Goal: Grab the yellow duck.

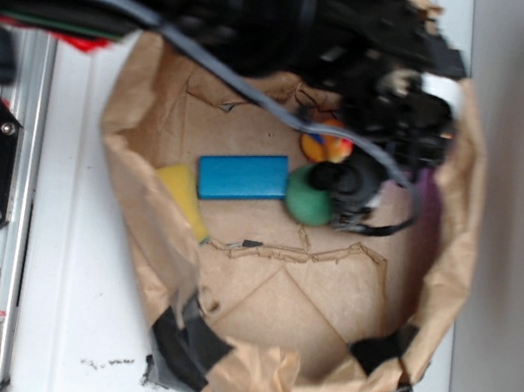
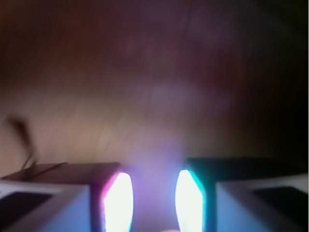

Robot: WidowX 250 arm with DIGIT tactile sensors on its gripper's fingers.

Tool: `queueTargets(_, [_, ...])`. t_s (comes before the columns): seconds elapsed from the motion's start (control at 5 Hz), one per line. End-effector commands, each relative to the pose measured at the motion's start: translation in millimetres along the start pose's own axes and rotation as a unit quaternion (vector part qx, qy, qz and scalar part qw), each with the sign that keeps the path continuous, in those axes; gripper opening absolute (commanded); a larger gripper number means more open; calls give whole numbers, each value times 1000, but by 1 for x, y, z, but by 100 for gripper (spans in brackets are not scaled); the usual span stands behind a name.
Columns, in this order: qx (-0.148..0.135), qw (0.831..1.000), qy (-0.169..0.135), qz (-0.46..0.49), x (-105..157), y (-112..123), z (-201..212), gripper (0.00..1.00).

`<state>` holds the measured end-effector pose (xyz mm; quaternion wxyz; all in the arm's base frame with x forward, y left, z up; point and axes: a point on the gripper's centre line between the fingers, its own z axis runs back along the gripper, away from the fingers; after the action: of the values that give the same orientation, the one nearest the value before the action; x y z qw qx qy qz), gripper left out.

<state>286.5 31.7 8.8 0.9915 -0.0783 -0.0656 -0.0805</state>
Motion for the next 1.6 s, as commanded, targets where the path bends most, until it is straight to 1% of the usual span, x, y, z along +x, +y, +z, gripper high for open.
queueTargets(0.0, [-2, 1000, -15, 10, -17, 4, 7, 100])
queueTargets(0.4, [-6, 1000, -13, 23, -24, 2, 6, 100])
queueTargets(0.6, [-3, 1000, -6, 26, -28, 2, 9, 100])
queueTargets(0.8, [14, 999, 32, 22, -38, 4, -2, 100])
queueTargets(1.0, [54, 994, 86, 45, -52, 9, -10, 100])
queueTargets(1.2, [108, 988, 88, 64, -51, 10, -6, 89])
queueTargets(1.4, [96, 991, 70, 64, -48, 10, -3, 0])
